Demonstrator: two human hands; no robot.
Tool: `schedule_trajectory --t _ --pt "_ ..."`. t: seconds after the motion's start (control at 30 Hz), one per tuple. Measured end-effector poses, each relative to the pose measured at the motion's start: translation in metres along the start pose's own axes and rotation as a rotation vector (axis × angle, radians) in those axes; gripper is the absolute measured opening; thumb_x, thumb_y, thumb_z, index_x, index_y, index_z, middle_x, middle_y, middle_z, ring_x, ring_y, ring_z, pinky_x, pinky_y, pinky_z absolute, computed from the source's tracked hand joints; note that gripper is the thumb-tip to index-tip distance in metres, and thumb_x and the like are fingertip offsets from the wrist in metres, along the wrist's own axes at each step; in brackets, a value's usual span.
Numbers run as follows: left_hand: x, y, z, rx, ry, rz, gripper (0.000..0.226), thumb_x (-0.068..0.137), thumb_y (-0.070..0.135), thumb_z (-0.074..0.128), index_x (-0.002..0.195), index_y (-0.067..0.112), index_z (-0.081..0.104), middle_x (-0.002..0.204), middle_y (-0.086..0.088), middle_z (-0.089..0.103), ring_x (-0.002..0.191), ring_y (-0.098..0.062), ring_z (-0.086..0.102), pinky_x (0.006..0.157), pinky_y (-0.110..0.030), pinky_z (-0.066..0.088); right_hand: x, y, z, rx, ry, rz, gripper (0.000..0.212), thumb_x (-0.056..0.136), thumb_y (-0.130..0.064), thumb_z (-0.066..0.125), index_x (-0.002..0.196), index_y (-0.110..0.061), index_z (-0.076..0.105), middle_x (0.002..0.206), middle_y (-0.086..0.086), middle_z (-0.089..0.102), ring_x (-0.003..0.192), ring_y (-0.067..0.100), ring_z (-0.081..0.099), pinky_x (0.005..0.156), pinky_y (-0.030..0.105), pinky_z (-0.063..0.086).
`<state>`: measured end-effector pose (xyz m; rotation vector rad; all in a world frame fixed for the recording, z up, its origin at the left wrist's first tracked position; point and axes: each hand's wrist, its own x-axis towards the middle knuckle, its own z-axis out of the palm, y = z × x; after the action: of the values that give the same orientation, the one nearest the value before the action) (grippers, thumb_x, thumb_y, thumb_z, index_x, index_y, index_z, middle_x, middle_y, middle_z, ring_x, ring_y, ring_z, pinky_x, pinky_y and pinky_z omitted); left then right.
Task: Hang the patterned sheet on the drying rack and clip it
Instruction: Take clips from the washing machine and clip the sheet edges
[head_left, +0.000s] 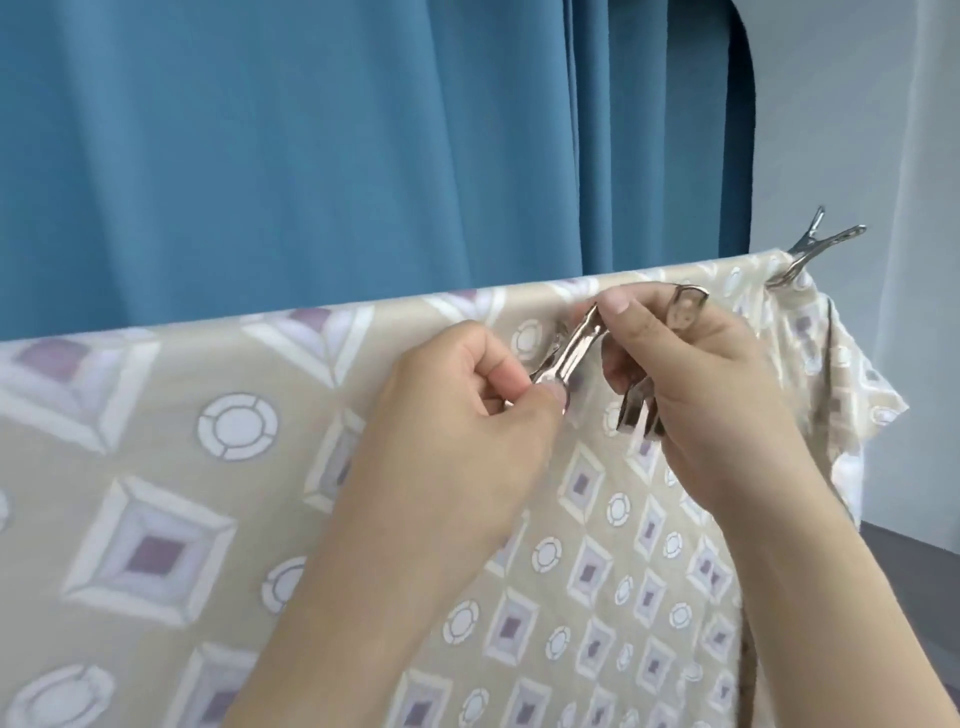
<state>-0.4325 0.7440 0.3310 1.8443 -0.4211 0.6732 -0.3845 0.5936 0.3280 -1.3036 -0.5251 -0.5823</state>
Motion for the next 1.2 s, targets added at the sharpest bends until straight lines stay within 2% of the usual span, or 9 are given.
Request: schedule_trajectory --t 0.07,0.17,0.37,0.53,0.7,0.77,0.87,1.03,1.2 --pt "-0.003 0.004 -0.01 -0.071 -0.003 -0.021 0.025 0.074 0.032 0.077 0.074 0.017 0.057 0.07 -0.007 0.071 0.069 -0.03 0.068 0.075 -0.05 0.056 0.001 -0.006 0.012 0.025 -0.071 -0.045 0.02 0.081 -0.033 0.064 0.078 -0.016 0.074 0.058 -0.001 0.052 0.054 0.01 0.043 0.044 0.018 0.035" --pt "-0.007 0.006 -0.018 -0.066 0.029 -0.007 0.026 0.073 0.034 0.078 0.082 0.022 0.057 0.073 -0.002 0.073 0.064 -0.018 0.069 0.069 -0.039 0.054 0.001 -0.012 0.027 0.035 -0.186 -0.12 0.018 0.084 -0.028 0.065 0.079 -0.015 0.076 0.067 0.004 0.059 0.058 0.007 0.047 0.055 0.018 0.038" --pt "-0.021 0.009 -0.032 -0.128 0.1 -0.007 0.018 0.084 0.017 0.073 0.091 0.025 0.058 0.077 0.005 0.074 0.068 -0.011 0.07 0.063 -0.023 0.051 -0.014 -0.023 0.054 0.125 -0.22 -0.133 0.013 0.085 -0.027 0.069 0.084 -0.014 0.07 0.063 0.002 0.055 0.052 0.009 0.05 0.053 0.019 0.041" --pt "-0.028 0.012 -0.059 -0.147 0.112 -0.003 0.032 0.083 0.017 0.076 0.103 0.032 0.057 0.087 0.009 0.072 0.076 -0.016 0.072 0.069 -0.038 0.058 -0.021 -0.035 0.08 0.173 -0.07 -0.112 0.016 0.088 -0.041 0.052 0.101 -0.033 0.048 0.069 -0.004 0.039 0.055 0.014 0.035 0.049 0.028 0.029" --pt "-0.032 0.017 -0.089 -0.035 0.052 0.026 0.051 0.084 0.019 0.072 0.129 0.03 0.052 0.088 0.019 0.066 0.086 -0.008 0.069 0.088 -0.042 0.054 -0.033 -0.038 0.114 0.107 0.021 -0.089 0.029 0.088 -0.035 0.064 0.111 -0.031 0.046 0.069 -0.003 0.041 0.059 0.016 0.04 0.052 0.029 0.034" --pt "-0.035 0.019 -0.104 0.004 0.031 0.054 0.043 0.08 0.022 0.071 0.12 0.03 0.058 0.083 0.017 0.064 0.082 -0.013 0.068 0.084 -0.045 0.055 -0.036 -0.041 0.125 0.142 0.089 -0.06 0.031 0.085 -0.037 0.065 0.111 -0.029 0.051 0.068 -0.004 0.042 0.06 0.017 0.039 0.055 0.032 0.033" --pt "-0.043 0.023 -0.129 0.055 0.052 0.093 0.028 0.07 0.03 0.06 0.098 0.028 0.061 0.081 0.009 0.062 0.079 -0.021 0.067 0.076 -0.048 0.056 -0.042 -0.048 0.137 0.144 0.144 -0.048 0.022 0.087 -0.038 0.063 0.102 -0.025 0.053 0.062 -0.007 0.042 0.051 0.014 0.034 0.049 0.029 0.026" --pt "-0.058 0.025 -0.17 -0.044 0.097 0.049 0.025 0.072 0.028 0.058 0.096 0.032 0.051 0.087 0.009 0.069 0.089 -0.017 0.069 0.081 -0.051 0.055 -0.057 -0.066 0.165 0.019 0.125 -0.063 0.025 0.097 -0.04 0.05 0.099 -0.015 0.052 0.062 0.0 0.055 0.049 0.015 0.047 0.038 0.02 0.031" --pt "-0.075 0.031 -0.208 -0.051 0.14 0.069 0.038 0.086 0.022 0.062 0.11 0.04 0.04 0.091 0.005 0.07 0.086 -0.015 0.068 0.08 -0.048 0.055 -0.069 -0.081 0.205 -0.264 0.084 -0.065 0.056 0.095 -0.059 0.033 0.088 -0.016 0.066 0.065 -0.001 0.06 0.061 0.012 0.055 0.062 0.027 0.042"
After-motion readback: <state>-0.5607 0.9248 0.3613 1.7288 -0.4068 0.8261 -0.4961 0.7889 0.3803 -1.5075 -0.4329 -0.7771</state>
